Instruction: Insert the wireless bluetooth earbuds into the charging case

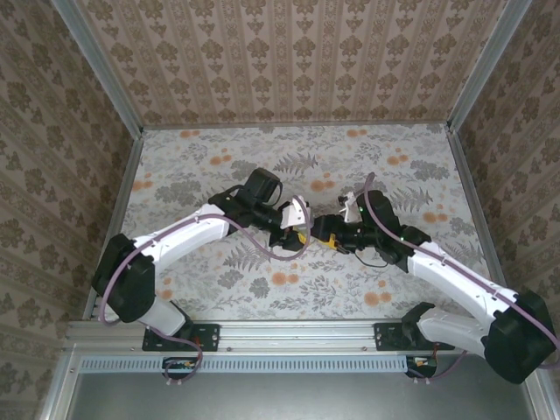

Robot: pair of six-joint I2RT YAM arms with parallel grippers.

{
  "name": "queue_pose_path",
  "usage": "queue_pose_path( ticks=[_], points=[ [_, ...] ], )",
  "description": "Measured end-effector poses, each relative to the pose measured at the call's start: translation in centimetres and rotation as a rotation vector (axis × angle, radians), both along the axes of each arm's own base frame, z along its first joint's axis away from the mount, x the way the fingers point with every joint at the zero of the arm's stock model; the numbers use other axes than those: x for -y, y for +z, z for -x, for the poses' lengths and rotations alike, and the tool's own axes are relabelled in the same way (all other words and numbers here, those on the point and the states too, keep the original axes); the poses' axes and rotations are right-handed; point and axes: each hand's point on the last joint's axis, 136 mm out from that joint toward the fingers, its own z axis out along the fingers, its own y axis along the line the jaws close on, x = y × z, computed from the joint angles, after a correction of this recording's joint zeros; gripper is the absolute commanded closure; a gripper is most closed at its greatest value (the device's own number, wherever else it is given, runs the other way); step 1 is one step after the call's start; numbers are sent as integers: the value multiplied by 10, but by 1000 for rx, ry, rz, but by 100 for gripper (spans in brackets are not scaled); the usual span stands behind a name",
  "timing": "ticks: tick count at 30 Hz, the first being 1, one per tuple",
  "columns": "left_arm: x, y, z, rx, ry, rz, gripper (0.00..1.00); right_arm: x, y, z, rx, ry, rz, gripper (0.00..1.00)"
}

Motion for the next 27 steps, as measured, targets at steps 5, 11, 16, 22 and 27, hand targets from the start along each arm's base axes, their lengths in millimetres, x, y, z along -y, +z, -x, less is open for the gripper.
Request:
queue_pose_path(
  ticks=[5, 11, 16, 22, 27],
  points=[
    [-3, 7, 0, 0, 9, 10, 60, -6, 5, -1, 2, 20, -16, 48],
    [-5, 15, 0, 6, 26, 19, 57, -17, 19, -5, 9, 48, -60, 73],
    [-10, 23, -5, 19, 61, 45, 47, -22, 28, -8, 6, 47, -101, 81],
    [-23, 54, -16, 48, 146, 150, 31, -22, 34, -14, -31, 5, -145, 83],
    [-59, 77, -29, 68, 299, 275, 22, -20, 58, -30, -33, -46, -215, 83]
  ],
)
